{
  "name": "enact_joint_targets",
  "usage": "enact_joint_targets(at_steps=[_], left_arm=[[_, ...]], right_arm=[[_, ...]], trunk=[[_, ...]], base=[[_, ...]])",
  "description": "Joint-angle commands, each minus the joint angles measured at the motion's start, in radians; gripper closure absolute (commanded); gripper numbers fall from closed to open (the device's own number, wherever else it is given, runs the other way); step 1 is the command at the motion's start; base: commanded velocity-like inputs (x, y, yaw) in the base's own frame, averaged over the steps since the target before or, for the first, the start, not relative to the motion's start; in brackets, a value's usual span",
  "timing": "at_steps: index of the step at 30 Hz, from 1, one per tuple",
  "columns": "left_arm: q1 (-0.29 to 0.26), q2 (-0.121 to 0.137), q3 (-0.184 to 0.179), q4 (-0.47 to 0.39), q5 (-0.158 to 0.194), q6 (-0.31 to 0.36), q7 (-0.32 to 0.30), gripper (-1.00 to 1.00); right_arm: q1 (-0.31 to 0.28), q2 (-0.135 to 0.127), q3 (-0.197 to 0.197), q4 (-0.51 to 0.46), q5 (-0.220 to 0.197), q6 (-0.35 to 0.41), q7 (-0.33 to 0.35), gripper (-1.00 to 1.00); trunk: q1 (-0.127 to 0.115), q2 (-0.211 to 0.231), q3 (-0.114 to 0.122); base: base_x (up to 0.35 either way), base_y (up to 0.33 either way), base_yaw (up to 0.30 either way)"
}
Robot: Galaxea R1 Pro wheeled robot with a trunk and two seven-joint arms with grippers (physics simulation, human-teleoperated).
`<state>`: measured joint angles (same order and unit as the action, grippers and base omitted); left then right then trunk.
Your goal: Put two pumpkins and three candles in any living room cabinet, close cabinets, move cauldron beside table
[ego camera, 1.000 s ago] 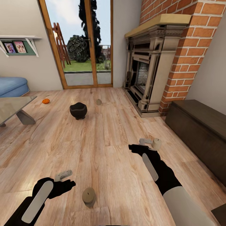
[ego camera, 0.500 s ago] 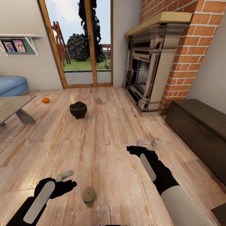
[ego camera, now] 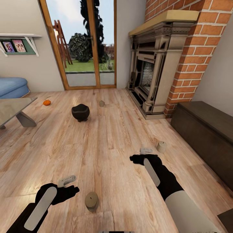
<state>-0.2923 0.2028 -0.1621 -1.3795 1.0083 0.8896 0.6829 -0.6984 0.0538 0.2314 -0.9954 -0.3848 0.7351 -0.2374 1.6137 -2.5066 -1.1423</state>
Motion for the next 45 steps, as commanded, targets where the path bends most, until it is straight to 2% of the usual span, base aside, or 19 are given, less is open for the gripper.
enact_joint_targets(at_steps=[1,4,5,6,12,14,16,17,18,19,28,29,32,36,42,44,45], left_arm=[[-0.001,0.001,-0.002,-0.001,0.01,0.0,0.01,-1.0],[-0.001,0.0,-0.002,-0.001,0.011,0.0,0.01,-1.0],[-0.001,0.001,-0.002,-0.001,0.011,0.0,0.01,-1.0],[-0.001,0.001,-0.002,-0.001,0.01,0.0,0.01,-1.0],[-0.001,0.0,-0.002,-0.001,0.01,0.0,0.01,-1.0],[-0.001,0.0,-0.002,-0.001,0.009,0.0,0.01,-1.0],[-0.001,-0.001,-0.002,-0.001,0.01,0.0,0.01,-1.0],[-0.001,-0.001,-0.003,-0.001,0.011,0.0,0.01,-1.0],[-0.001,-0.002,-0.003,-0.001,0.011,0.0,0.01,-1.0],[-0.001,-0.001,-0.003,-0.001,0.01,0.0,0.01,-1.0],[-0.001,-0.002,-0.004,-0.001,0.01,0.0,0.01,-1.0],[-0.001,-0.002,-0.004,-0.001,0.011,0.0,0.01,-1.0],[-0.001,-0.002,-0.004,-0.001,0.011,0.0,0.01,-1.0],[-0.001,-0.002,-0.004,-0.001,0.011,0.0,0.01,-1.0],[-0.001,-0.001,-0.004,-0.001,0.012,0.0,0.01,-1.0],[-0.001,-0.002,-0.004,-0.001,0.012,0.0,0.01,-1.0],[-0.001,-0.002,-0.004,-0.001,0.012,0.0,0.01,-1.0]], right_arm=[[-0.003,0.0,0.002,0.005,-0.011,0.013,-0.01,-1.0],[-0.027,0.001,0.002,0.058,-0.011,0.06,-0.014,-1.0],[-0.044,0.001,0.001,0.093,-0.011,0.073,-0.015,-1.0],[-0.077,0.001,0.001,0.17,-0.012,0.086,-0.016,-1.0],[-0.105,0.001,0.001,0.237,-0.008,0.079,-0.015,-1.0],[-0.107,0.001,0.002,0.242,-0.004,0.032,-0.014,-1.0],[-0.107,0.0,0.004,0.247,0.004,-0.064,-0.015,-1.0],[-0.107,0.0,0.005,0.257,0.021,-0.19,-0.017,-1.0],[-0.108,0.0,0.005,0.265,0.032,-0.265,-0.018,-1.0],[-0.108,0.0,0.005,0.273,0.036,-0.295,-0.018,-1.0],[-0.107,0.0,0.007,0.3,0.048,-0.365,-0.013,-1.0],[-0.107,0.0,0.013,0.3,0.05,-0.388,-0.01,-1.0],[-0.107,0.0,0.097,0.328,0.066,-0.584,-0.006,-1.0],[-0.107,-0.001,0.173,0.399,0.071,-0.737,-0.005,-1.0],[-0.108,-0.002,0.199,0.405,0.077,-0.764,0.0,-1.0],[-0.107,-0.003,0.222,0.377,0.078,-0.746,0.003,-1.0],[-0.107,-0.003,0.245,0.344,0.078,-0.721,0.004,-1.0]], trunk=[[0.0,0.0,-0.001],[0.0,0.0,-0.001],[0.0,0.0,-0.001],[0.0,0.0,-0.001],[0.0,0.0,-0.001],[0.0,0.0,-0.001],[0.0,0.0,-0.001],[0.0,0.0,-0.001],[0.0,0.0,-0.001],[0.0,0.0,-0.001],[0.0,0.0,-0.001],[0.0,0.0,-0.001],[0.0,0.0,-0.001],[0.0,0.0,-0.001],[0.0,0.0,-0.001],[0.0,0.0,-0.001],[0.0,0.0,-0.001]], base=[[0.0,0.0,0.0],[0.0,0.0,0.0],[0.0,0.0,0.0],[0.0,0.0,0.0],[0.0,0.0,0.0],[0.0,0.0,0.0],[0.0,0.0,0.0],[0.0,0.0,0.0],[0.0,0.0,0.0],[0.0,0.0,0.0],[0.0,0.0,0.0],[0.0,0.0,0.0],[0.0,0.0,0.0],[0.0,0.0,0.0],[0.0,0.0,0.0],[0.0,0.0,0.0],[0.0,0.0,0.0]])
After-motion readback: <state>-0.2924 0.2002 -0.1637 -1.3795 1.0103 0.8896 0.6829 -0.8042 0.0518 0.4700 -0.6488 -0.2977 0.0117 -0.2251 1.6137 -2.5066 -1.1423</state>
